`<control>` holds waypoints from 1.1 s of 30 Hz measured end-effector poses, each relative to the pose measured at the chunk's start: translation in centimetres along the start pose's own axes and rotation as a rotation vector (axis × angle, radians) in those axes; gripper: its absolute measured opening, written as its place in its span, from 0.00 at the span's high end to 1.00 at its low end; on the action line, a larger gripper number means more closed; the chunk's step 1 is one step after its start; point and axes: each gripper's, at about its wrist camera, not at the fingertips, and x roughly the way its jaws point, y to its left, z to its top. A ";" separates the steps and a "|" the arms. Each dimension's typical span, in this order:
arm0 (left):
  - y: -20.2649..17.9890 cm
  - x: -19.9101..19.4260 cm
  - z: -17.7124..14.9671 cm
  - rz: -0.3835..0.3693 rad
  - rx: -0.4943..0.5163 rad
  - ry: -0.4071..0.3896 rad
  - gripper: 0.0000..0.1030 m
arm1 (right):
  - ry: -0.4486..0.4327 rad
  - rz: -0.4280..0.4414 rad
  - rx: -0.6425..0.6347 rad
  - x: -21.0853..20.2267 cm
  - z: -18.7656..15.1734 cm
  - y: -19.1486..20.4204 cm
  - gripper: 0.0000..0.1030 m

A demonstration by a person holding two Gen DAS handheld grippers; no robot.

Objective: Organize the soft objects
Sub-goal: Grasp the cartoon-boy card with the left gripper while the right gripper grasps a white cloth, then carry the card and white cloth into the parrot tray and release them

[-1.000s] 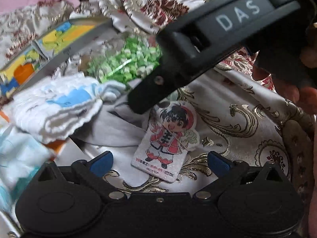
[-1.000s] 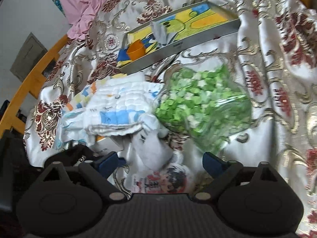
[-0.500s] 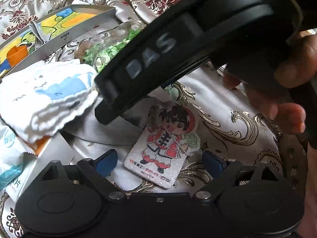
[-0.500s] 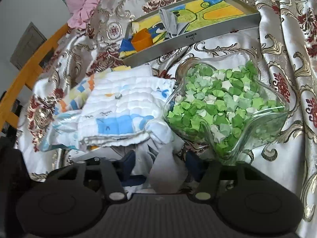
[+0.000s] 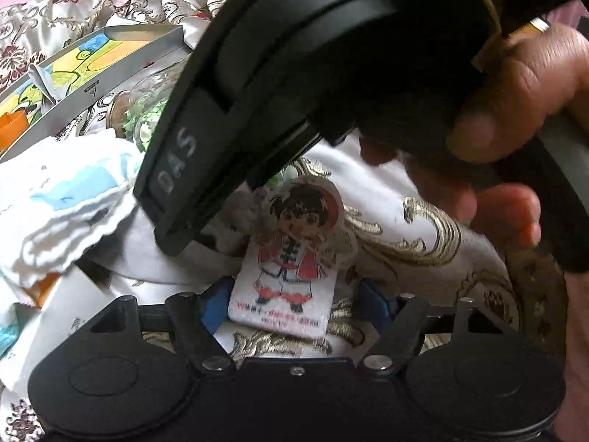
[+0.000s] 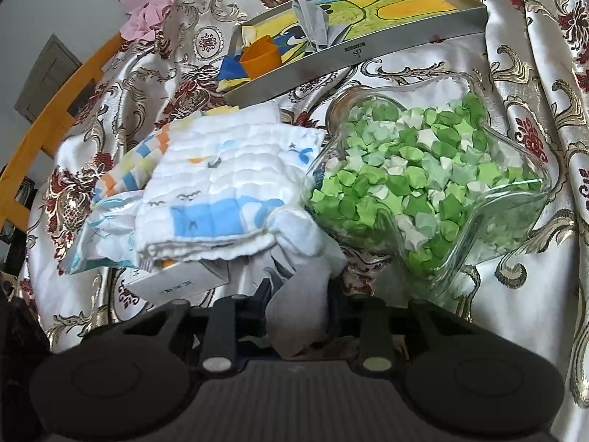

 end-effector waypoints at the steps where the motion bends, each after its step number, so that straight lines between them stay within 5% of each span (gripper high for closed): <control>1: 0.0 0.1 0.1 -0.002 -0.007 -0.004 0.27 | 0.004 -0.005 -0.006 0.1 0.0 0.1 0.79; 5: 0.6 0.6 0.3 -0.011 -0.013 -0.020 0.28 | 0.006 0.015 -0.004 -0.4 -0.4 0.1 0.88; 14: 0.0 1.4 1.2 0.002 0.010 -0.053 0.27 | -0.008 0.049 0.000 -1.9 0.1 0.0 0.91; 18: -0.4 1.4 1.6 -0.006 0.021 -0.056 0.47 | 0.007 0.031 -0.010 -2.8 0.1 0.1 0.91; 20: -0.4 1.4 1.6 -0.011 0.030 -0.051 0.47 | -0.003 0.017 -0.017 -3.5 0.1 0.3 0.91; 33: -2.3 2.8 2.5 0.025 0.050 -0.025 0.46 | -0.215 0.046 0.000 -10.2 -0.4 0.0 0.91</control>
